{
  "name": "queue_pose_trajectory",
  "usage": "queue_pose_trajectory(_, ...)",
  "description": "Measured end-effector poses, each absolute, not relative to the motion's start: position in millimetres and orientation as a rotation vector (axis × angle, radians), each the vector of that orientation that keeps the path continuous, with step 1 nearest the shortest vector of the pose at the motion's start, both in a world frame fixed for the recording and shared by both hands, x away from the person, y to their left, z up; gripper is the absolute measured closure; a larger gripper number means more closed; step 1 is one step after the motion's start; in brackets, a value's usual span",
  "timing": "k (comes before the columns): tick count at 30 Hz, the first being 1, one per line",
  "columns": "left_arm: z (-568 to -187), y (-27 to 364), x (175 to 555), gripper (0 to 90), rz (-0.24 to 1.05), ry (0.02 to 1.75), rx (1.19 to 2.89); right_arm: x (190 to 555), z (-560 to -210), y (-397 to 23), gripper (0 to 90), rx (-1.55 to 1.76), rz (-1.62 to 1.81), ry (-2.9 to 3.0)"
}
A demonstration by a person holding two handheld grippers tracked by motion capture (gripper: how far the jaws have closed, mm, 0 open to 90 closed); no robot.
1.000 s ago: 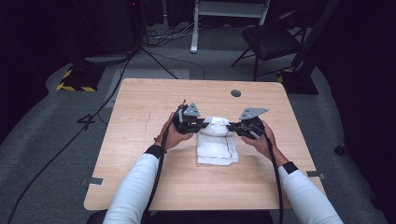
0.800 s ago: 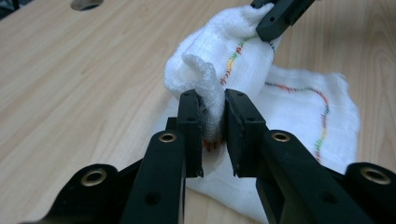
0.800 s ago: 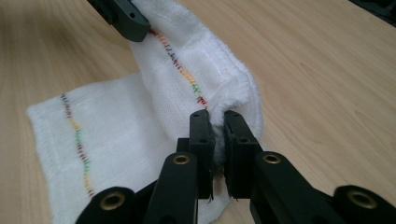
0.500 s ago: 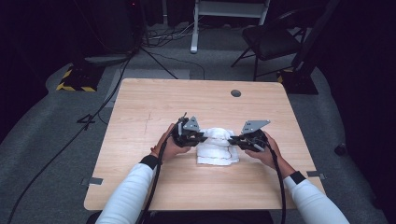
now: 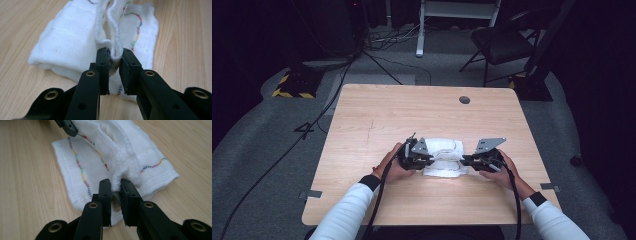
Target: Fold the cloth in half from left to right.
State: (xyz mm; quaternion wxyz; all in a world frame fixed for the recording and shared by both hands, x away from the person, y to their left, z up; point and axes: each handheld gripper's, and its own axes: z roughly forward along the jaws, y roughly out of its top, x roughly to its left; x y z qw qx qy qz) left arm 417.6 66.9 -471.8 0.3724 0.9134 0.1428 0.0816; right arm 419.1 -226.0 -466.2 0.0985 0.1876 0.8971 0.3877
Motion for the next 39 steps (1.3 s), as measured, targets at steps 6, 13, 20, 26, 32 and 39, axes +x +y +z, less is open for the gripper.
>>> queue_pose_trajectory(6,-475,69,410,78.3,0.207,0.368,2.364,410,-474,-224,85.2,0.519,1.099,2.684)
queue_pose_trajectory(13,-478,72,402,77.5,0.224,0.349,2.381,406,-480,-226,85.7,0.52,1.077,2.697)
queue_pose_trajectory(20,-482,73,397,74.6,0.22,0.366,2.376,402,-485,-229,86.0,0.524,1.055,2.696)
queue_pose_trajectory(26,-483,77,396,71.5,0.206,0.406,2.36,399,-489,-231,86.1,0.534,1.05,2.688)
queue_pose_trajectory(32,-488,81,388,77.9,0.22,0.389,2.38,399,-489,-235,86.1,0.541,1.061,2.679)
queue_pose_trajectory(39,-489,81,390,77.9,0.209,0.394,2.376,399,-487,-234,85.6,0.533,1.035,2.671)
